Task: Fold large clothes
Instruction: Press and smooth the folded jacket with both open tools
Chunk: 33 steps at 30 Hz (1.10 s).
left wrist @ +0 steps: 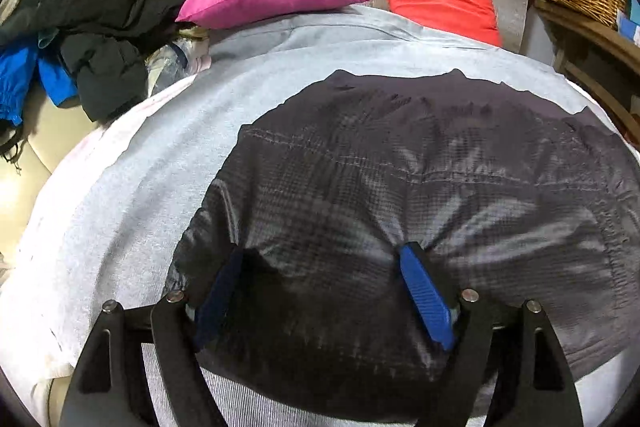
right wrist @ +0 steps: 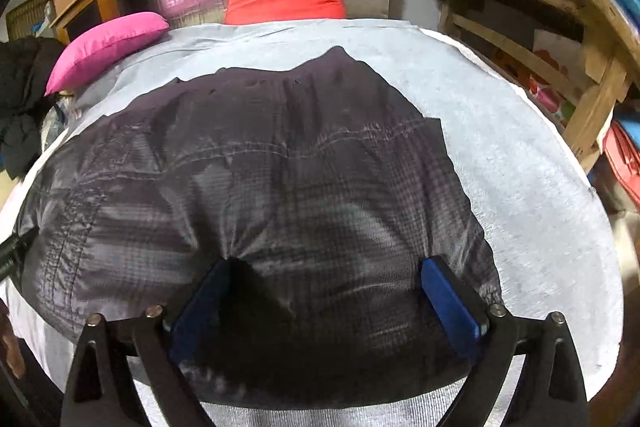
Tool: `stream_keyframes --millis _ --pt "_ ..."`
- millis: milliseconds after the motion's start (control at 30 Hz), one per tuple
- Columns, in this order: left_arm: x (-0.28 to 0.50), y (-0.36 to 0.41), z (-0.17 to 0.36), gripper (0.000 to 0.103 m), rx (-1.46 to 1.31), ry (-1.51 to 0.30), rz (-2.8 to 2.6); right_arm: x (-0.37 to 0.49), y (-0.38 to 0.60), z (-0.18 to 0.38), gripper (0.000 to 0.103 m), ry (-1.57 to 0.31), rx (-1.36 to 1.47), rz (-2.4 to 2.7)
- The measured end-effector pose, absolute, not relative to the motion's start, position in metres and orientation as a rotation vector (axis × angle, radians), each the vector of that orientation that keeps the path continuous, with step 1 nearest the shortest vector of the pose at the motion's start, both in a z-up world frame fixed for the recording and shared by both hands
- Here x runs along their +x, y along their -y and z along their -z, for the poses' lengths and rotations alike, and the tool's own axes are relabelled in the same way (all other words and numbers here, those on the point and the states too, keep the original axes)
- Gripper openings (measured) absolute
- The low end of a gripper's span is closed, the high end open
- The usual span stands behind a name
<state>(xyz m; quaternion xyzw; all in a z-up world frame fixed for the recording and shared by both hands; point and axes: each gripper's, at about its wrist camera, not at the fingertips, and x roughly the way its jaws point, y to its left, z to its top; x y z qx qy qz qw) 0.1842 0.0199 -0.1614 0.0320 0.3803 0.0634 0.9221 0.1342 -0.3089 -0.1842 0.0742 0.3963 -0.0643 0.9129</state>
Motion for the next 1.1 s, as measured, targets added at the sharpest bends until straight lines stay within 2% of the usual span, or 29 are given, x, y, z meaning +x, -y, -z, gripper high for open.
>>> stream_keyframes --millis 200,400,667,967,1100 --pt "0.175 -0.022 0.152 0.083 0.044 -0.795 -0.135 0.127 0.304 0.172 0.100 -0.806 0.143 0.158" --pt "0.156 -0.025 0.126 0.083 0.002 -0.756 -0.135 0.101 0.280 0.130 0.101 -0.673 0.145 0.095" --pt "0.162 -0.031 0.149 0.084 0.012 -0.844 -0.149 0.112 0.260 0.182 0.102 -0.801 0.098 0.088" --pt "0.160 -0.028 0.157 0.087 0.048 -0.829 -0.158 0.119 0.264 0.194 0.103 -0.800 0.085 0.082" --pt "0.156 -0.034 0.145 0.087 0.005 -0.840 -0.155 0.114 0.259 0.176 0.102 -0.796 0.067 0.081"
